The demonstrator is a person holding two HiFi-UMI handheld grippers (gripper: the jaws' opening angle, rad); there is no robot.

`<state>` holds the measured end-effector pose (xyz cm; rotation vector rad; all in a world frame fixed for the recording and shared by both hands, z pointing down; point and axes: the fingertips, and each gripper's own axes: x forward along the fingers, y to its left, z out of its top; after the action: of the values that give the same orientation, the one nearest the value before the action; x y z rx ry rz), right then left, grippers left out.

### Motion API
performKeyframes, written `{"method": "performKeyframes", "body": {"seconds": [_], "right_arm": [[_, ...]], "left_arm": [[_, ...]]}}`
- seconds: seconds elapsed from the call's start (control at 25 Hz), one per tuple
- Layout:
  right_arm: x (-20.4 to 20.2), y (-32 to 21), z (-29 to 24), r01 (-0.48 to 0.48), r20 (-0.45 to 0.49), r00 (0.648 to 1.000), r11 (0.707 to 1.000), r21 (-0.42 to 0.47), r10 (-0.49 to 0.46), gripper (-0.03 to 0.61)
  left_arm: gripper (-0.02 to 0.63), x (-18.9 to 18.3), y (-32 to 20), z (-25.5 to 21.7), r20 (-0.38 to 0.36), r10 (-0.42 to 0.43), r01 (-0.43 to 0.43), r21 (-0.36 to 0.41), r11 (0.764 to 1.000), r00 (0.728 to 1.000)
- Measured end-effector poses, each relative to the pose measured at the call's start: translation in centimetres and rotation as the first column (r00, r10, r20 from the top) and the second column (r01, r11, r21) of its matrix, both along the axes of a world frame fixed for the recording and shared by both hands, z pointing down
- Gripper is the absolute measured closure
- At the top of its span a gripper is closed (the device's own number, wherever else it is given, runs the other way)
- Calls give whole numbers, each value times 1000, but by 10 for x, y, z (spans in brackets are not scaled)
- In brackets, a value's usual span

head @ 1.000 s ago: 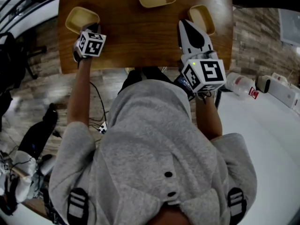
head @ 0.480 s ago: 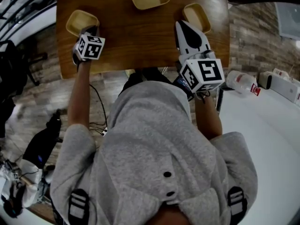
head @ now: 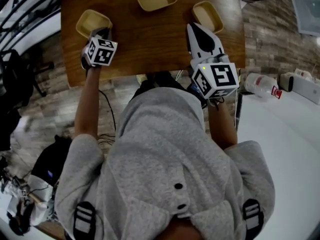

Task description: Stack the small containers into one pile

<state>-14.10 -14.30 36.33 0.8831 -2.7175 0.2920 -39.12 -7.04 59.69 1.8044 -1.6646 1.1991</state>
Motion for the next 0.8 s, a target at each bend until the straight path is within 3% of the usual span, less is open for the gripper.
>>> {"method": "performKeyframes", "body": {"seconds": [0.44,0.8], "right_arm": [[30,-2,-8,-76,13,997,997,15,76,568],[59,-30,-11,-147,29,989,989,16,147,568]], "left_arm": [[588,53,-34,-42,-14,117,-115,75,990,993],[588,112,-75,-67,-21,245,-241,104,965,969]]}}
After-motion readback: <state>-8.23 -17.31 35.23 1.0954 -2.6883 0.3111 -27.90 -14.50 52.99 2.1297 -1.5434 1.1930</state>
